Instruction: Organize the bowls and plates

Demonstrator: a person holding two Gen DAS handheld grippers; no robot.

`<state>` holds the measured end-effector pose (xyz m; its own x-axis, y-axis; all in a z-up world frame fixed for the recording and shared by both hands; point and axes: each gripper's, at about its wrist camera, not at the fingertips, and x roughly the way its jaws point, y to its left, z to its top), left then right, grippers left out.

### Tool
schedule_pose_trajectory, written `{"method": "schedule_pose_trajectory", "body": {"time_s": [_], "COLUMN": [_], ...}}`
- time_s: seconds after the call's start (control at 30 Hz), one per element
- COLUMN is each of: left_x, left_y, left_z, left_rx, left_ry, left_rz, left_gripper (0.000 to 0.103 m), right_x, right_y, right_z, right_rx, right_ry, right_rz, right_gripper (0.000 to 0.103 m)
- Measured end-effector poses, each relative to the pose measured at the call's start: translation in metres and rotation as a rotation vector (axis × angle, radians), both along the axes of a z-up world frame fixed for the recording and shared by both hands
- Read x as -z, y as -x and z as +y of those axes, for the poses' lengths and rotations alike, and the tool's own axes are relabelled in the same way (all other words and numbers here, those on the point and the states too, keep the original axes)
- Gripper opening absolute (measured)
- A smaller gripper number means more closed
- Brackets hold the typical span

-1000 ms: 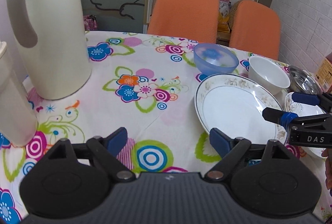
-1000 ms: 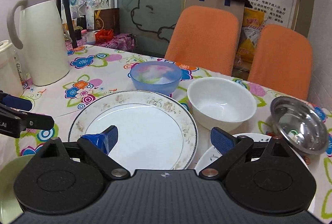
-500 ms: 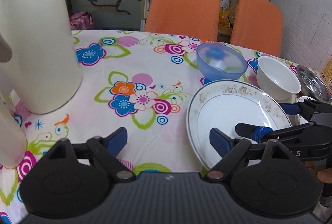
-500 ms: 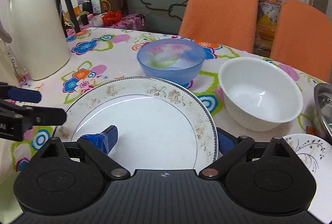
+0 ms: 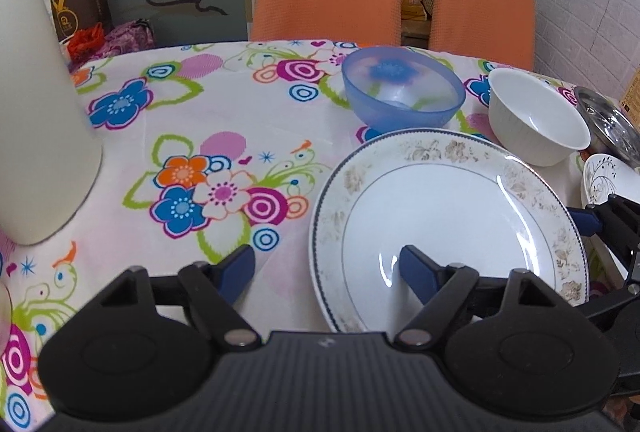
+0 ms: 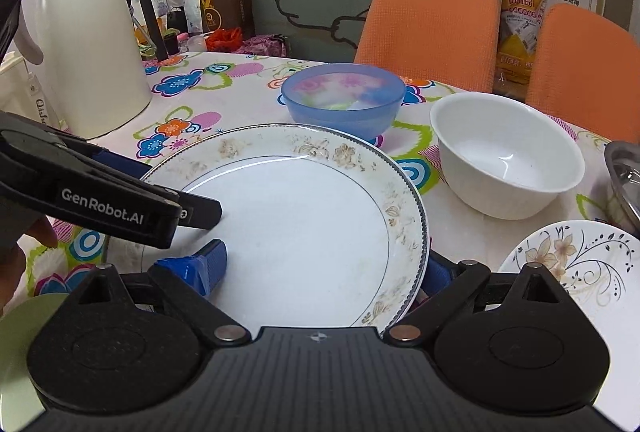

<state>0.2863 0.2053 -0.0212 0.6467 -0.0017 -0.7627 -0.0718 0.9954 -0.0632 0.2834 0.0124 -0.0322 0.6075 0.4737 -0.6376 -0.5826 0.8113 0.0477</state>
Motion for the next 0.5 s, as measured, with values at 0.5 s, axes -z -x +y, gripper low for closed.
{"method": "schedule_pose_trajectory", "body": {"time_s": [0.5], "left_x": [-0.035], "left_y": [0.005], "left_z": [-0.017], "left_rx": [-0.019], "left_ry": [0.025], "left_rz": [-0.041], "left_gripper": [0.042], "right_x": [-0.029], "right_y": [0.015], "right_z": [0.000], "right_rx": [0.130], "right_ry": [-0.095], "right_rz": [0.011], "right_gripper": [0.086]}}
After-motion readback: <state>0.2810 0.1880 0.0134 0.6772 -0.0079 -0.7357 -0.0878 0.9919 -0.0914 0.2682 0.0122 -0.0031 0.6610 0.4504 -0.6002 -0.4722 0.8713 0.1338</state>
